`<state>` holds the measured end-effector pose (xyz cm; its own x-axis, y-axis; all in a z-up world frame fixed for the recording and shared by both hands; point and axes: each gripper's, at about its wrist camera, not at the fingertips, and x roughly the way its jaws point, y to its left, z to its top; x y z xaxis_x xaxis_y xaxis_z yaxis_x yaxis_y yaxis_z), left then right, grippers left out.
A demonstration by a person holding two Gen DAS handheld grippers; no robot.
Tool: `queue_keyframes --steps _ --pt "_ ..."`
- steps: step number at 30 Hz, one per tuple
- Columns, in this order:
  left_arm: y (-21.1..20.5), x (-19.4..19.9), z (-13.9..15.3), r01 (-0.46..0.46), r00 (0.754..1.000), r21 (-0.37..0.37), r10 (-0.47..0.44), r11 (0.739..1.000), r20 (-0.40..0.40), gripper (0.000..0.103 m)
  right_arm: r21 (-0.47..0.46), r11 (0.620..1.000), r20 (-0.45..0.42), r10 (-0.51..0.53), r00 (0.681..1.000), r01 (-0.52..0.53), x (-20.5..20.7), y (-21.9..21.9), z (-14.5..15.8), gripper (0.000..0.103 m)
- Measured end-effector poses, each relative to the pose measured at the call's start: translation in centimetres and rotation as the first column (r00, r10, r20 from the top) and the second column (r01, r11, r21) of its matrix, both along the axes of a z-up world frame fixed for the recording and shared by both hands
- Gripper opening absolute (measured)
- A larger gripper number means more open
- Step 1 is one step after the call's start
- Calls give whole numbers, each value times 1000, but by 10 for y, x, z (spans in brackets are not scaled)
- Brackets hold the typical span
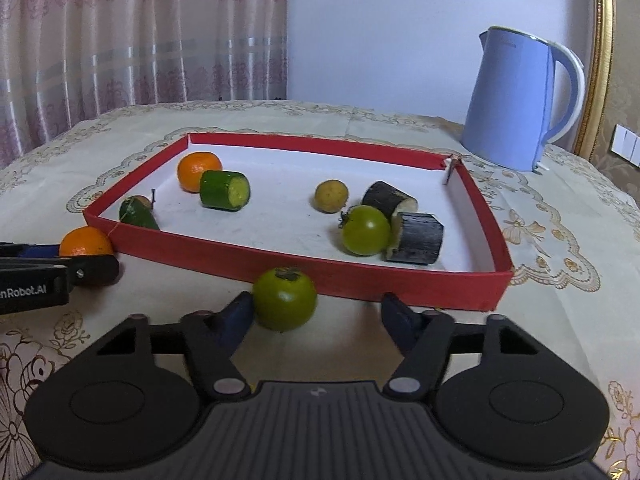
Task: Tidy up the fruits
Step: 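Grasp the green tomato beside the tray with the right tool while the left tool holds the tangerine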
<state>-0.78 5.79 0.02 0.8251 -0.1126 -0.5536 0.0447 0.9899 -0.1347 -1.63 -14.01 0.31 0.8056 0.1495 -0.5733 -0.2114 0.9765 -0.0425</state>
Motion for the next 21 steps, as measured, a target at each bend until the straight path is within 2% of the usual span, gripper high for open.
queue_keyframes --steps 10,21 --pt "0 0 0 1 1000 8 -1 1000 -1 41 -3 999 9 47 999 -47 -4 7 -3 34" --pt "-1 0 1 2 1000 4 -2 1000 -1 42 31 998 21 45 999 -46 -9 -1 0 33"
